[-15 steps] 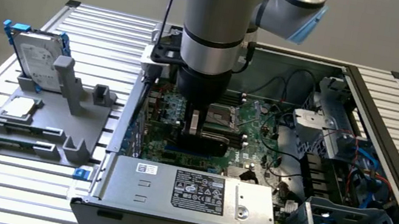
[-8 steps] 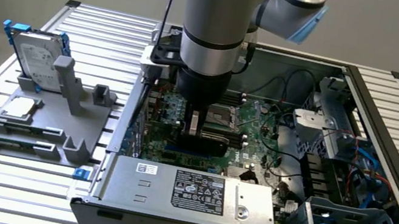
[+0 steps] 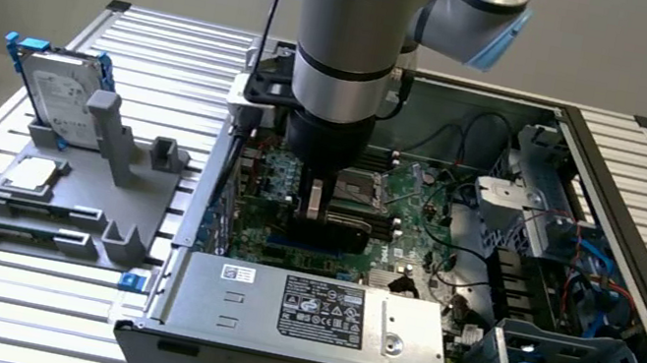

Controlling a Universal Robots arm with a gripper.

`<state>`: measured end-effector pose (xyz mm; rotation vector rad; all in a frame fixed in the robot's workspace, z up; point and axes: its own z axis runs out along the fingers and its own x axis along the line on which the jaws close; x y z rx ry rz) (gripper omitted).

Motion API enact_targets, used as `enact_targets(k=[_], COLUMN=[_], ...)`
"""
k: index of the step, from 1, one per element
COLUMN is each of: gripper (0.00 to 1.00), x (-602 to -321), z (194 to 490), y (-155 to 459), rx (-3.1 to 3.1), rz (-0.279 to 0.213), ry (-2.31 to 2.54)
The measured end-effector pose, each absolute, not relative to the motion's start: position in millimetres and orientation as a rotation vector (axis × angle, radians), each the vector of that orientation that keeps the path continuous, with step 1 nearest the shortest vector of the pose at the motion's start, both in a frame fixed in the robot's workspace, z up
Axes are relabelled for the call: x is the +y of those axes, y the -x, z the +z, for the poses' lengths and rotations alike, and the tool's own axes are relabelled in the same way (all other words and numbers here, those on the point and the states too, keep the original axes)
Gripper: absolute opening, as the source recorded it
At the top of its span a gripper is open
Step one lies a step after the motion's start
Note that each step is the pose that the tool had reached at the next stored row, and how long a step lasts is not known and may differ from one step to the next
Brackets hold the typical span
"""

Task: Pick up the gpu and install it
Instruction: 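Insert the gpu into the slot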

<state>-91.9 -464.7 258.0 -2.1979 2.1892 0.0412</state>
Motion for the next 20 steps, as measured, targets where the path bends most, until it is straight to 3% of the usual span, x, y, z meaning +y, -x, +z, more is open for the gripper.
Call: enact_targets(k=[20], gripper=[0.27], x=[-468.2], z=[259.3], y=[92.8], rx=[2.187], rz=[0.043], ry=[2.198])
